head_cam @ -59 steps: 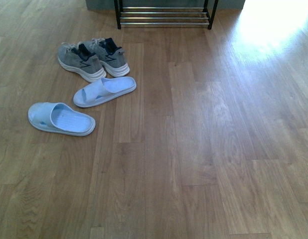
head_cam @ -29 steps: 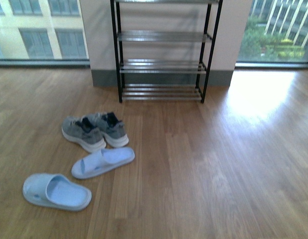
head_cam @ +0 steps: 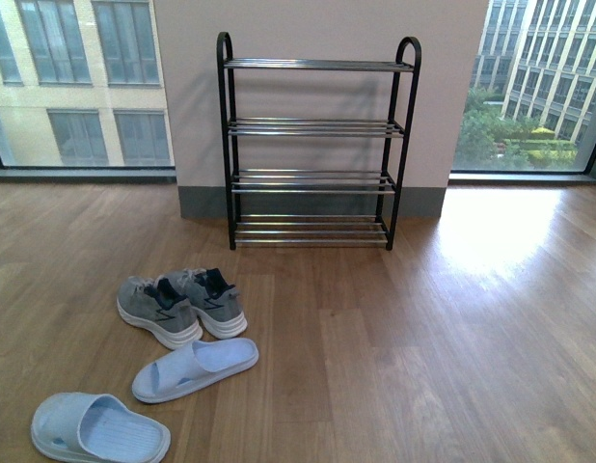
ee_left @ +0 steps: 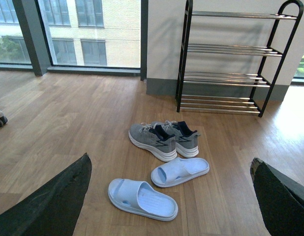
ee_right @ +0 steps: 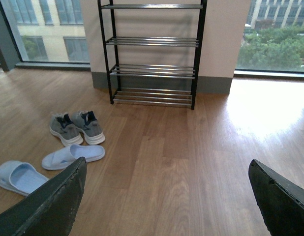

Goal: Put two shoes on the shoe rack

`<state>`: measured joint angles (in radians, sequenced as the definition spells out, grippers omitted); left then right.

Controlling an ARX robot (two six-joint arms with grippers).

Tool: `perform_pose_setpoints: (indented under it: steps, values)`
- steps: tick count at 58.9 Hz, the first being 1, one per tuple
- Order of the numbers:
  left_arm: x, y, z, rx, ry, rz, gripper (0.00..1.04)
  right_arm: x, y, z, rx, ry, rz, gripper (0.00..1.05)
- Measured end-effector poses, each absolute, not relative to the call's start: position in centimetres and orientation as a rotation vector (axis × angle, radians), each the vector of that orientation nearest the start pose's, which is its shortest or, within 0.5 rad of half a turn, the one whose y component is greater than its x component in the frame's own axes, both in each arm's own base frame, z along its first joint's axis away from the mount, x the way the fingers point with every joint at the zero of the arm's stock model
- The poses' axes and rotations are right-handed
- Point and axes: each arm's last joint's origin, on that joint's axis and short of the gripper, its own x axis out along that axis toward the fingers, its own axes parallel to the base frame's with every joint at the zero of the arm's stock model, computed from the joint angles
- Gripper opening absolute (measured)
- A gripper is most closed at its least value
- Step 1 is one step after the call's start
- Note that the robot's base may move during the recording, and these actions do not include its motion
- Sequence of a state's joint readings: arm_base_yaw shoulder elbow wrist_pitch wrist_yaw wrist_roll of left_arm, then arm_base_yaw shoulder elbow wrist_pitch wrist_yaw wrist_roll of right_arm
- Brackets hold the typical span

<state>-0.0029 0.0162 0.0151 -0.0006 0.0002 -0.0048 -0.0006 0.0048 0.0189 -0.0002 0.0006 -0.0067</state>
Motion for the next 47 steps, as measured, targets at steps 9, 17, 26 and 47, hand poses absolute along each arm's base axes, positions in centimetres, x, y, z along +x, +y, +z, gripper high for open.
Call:
perform_pose_setpoints:
  steps: [9, 17, 26, 47]
  values:
    - [9.78, -0.03, 16.74, -0.005, 0.001, -0.003, 0.95, 9.68, -0.01, 16.96, -0.007, -0.014, -0.001, 0.95]
    - [9.78, -0.02, 16.74, -0.005, 0.001, -0.003, 0.95, 9.68, -0.01, 16.96, -0.006, -0.014, -0.001, 0.95]
    - [9.78, -0.02, 16.74, -0.005, 0.001, -0.003, 0.95, 9.68, -0.01, 16.96, -0.006, -0.014, -0.001, 0.95]
    - [9.78, -0.03, 16.74, -0.005, 0.001, -0.003, 0.95, 9.68, -0.01, 16.96, -0.006, -0.014, -0.001, 0.95]
